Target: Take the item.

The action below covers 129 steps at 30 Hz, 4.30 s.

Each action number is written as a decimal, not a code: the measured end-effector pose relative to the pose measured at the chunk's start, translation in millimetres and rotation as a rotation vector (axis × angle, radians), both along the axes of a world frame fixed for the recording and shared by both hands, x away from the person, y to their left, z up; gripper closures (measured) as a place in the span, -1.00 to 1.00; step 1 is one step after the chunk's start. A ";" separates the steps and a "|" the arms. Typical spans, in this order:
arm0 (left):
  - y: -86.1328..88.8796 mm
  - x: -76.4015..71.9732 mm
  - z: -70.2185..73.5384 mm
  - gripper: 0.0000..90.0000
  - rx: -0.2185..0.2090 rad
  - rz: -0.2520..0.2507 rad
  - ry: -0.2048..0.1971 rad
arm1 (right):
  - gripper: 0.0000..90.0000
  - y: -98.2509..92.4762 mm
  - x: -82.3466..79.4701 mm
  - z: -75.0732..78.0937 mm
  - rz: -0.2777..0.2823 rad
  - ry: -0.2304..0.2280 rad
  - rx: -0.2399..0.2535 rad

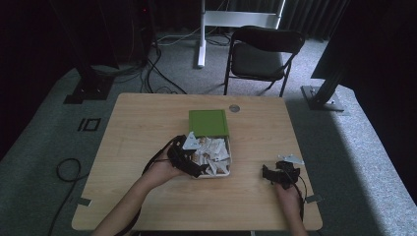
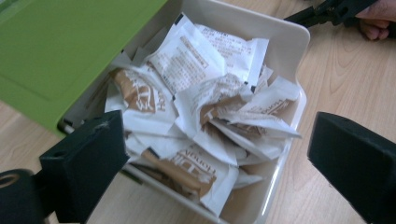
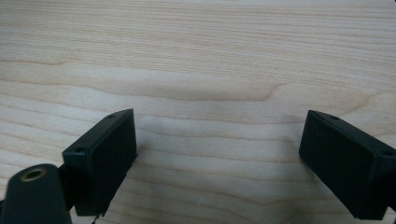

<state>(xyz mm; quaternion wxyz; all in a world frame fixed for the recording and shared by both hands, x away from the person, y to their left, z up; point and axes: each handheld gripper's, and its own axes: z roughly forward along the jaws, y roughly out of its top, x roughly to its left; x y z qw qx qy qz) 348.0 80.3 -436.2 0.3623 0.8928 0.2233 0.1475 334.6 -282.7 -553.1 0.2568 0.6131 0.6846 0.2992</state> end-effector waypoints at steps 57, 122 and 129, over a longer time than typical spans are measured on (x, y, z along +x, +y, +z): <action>-14.6 3.3 25.1 1.00 0.062 0.067 -0.071 | -0.76 -0.5 -0.2 0.0 0.002 -0.001 -0.002; 178.9 10.8 -87.2 1.00 -0.133 0.524 0.007 | -0.76 -0.4 -0.6 0.0 -0.003 0.000 -0.002; 185.1 28.1 -96.3 1.00 -0.138 0.599 -0.006 | -0.76 -0.4 -0.5 0.0 -0.003 0.000 -0.002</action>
